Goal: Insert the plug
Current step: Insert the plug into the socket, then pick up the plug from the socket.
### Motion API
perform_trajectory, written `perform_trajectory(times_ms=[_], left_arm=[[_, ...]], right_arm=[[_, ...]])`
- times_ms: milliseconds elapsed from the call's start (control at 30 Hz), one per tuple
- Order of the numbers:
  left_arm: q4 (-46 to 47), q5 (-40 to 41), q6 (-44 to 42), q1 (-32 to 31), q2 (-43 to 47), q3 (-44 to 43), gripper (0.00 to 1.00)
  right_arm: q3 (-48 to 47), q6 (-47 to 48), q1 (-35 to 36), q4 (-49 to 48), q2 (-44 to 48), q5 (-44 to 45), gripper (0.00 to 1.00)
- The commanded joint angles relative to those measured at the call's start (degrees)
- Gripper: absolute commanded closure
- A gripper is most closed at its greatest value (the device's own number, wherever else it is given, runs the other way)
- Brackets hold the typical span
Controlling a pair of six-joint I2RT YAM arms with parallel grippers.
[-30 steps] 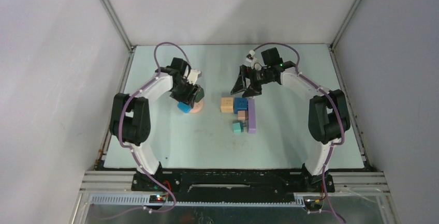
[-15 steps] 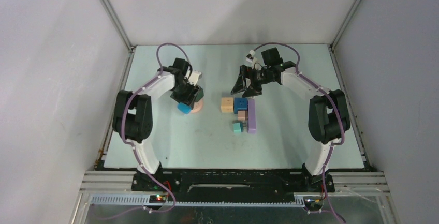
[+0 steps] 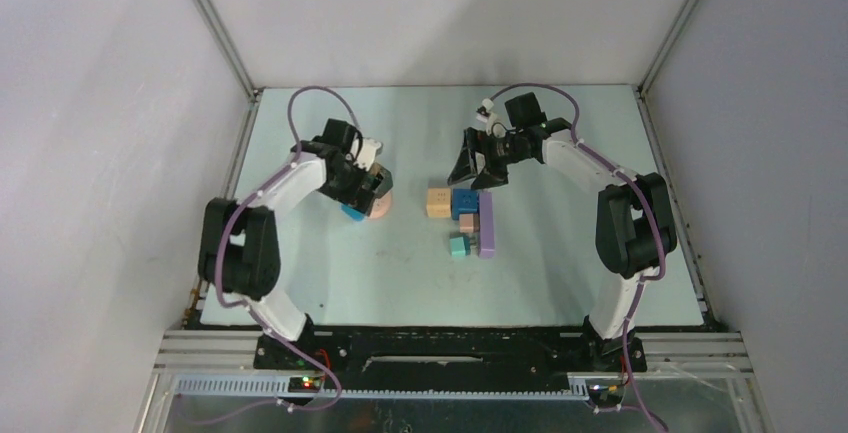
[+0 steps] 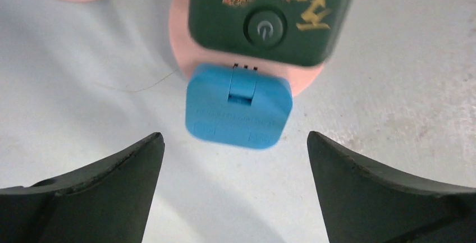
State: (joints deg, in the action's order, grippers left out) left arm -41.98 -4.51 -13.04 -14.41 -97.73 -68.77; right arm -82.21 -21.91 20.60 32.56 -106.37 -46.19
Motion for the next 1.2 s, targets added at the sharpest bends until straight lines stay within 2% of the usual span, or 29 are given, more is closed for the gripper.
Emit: perform_trajectory(times_ms=[0, 267, 400, 467, 533, 633, 800, 1000, 1167], left_arm=[[4.9, 2.1, 0.9, 0.0, 12.1, 2.3, 0.00], [12.0, 6.2, 6.0, 0.3, 31.9, 8.5, 0.00], [17.9, 10.8, 23.2, 1.0, 39.0, 13.0, 0.00], [18.8, 5.8, 26.7, 1.1, 40.4, 14.1, 0.00], [19.5, -3.0, 31.5, 1.1, 40.0, 15.5, 0.00], [19.8, -10.6, 36.2, -0.2, 37.0, 18.0, 0.00], [27.5, -14.6, 35.7, -12.1, 34.1, 23.4, 0.00], [37.9, -16.4, 30.8, -23.3, 26.8, 24.4, 0.00], [36.1, -15.7, 21.6, -29.4, 16.8, 18.7, 0.00]], right_arm=[[-0.7, 3.2, -0.1, 3.4, 3.0, 3.3, 0.09], [-0.4, 7.8, 0.0, 11.8, 6.0, 10.1, 0.09], [1.8, 8.4, 0.1, 14.8, 9.0, 12.6, 0.09], [4.4, 7.9, -0.1, 15.3, 10.7, 13.2, 0.09], [7.2, 7.0, -0.3, 15.1, 12.8, 13.6, 0.09], [12.0, 5.0, -1.3, 13.3, 16.3, 12.9, 0.09], [16.3, 3.7, -3.1, 12.7, 20.0, 12.7, 0.09], [18.9, 3.6, -7.7, 12.7, 23.0, 11.5, 0.09], [19.1, 4.7, -10.5, 14.1, 24.6, 11.1, 0.09]])
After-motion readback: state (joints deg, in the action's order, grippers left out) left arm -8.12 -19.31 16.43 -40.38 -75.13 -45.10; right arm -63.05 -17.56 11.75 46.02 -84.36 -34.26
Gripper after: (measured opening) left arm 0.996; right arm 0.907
